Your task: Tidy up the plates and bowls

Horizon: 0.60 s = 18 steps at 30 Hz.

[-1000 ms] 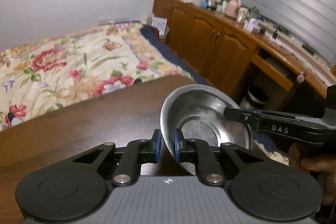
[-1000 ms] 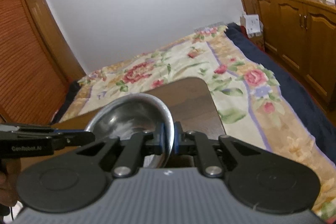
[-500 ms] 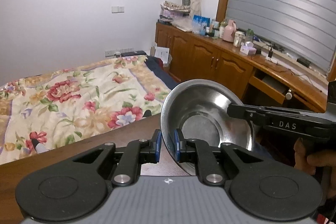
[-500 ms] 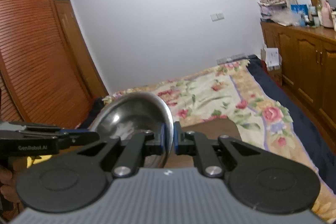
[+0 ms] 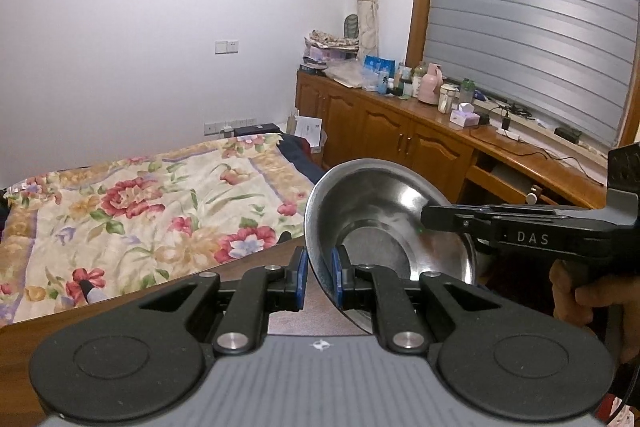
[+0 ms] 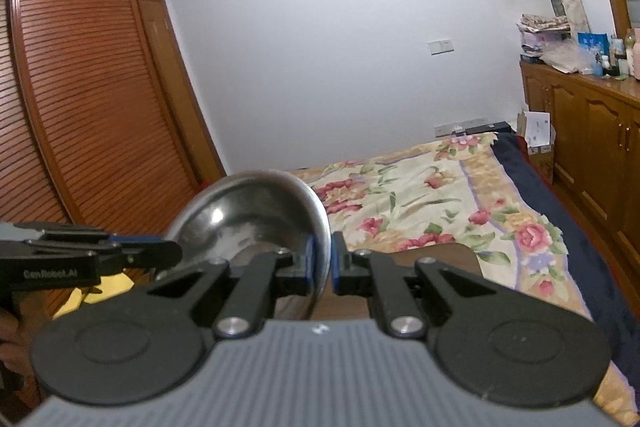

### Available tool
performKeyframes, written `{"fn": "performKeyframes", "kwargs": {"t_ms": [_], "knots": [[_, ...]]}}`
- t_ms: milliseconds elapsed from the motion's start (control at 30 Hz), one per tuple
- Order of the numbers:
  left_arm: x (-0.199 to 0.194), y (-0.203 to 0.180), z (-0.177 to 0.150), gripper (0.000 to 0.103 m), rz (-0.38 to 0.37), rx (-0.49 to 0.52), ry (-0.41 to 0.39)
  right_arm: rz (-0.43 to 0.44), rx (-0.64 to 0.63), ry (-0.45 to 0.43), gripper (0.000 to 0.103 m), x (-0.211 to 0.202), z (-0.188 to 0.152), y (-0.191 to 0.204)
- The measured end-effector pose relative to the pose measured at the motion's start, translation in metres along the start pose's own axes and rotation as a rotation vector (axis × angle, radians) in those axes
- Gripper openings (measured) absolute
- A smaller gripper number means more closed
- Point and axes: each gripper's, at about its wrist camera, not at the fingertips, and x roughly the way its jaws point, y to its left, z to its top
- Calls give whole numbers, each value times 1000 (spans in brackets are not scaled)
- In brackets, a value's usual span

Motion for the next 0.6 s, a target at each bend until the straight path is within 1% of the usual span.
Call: {"fn": "performKeyframes", "kwargs": {"t_ms": [300,600], "knots": [[-13,-6,-7,15,-6,13,-3,9,-23,4,10,-12,-2,5],[-22,-8,-18,15,-29,-9,-4,13,-31,27,10,-20,-10,8]]}}
